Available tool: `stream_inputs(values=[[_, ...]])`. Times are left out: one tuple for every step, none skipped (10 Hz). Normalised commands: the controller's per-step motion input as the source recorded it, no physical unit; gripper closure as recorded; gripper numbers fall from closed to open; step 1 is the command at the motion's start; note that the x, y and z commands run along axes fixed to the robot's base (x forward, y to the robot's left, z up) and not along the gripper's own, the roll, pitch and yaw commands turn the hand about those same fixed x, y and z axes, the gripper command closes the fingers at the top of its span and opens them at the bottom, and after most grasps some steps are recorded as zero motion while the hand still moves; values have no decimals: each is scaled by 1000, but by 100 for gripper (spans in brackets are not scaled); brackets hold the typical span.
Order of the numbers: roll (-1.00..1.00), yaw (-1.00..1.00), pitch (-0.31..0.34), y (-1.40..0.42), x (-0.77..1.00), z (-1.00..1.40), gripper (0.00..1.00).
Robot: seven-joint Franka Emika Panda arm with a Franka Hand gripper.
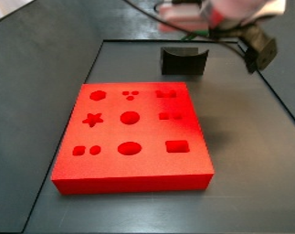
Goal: Pick up the 3 prong object. Move up. Place the 3 prong object on the fixture. Regrasp the 3 prong object. Move to above the board. Insert the 3 prong object.
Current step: Move to above the board.
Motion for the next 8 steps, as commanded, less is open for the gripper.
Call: stream_inputs(values=[[-77,-205,-55,-97,5,1000,100],[-85,-196,14,-89,-1,1000,100],[-87,-182,45,-85,-4,1000,100],[-82,-139,97,-76,-13,1000,100],[-73,-101,123,-72,-17,1000,100],[-62,-53,148,-66,-21,1000,100],[-58,-29,157,-63,-22,1000,100],[-45,16,164,-57,-20,1000,100]])
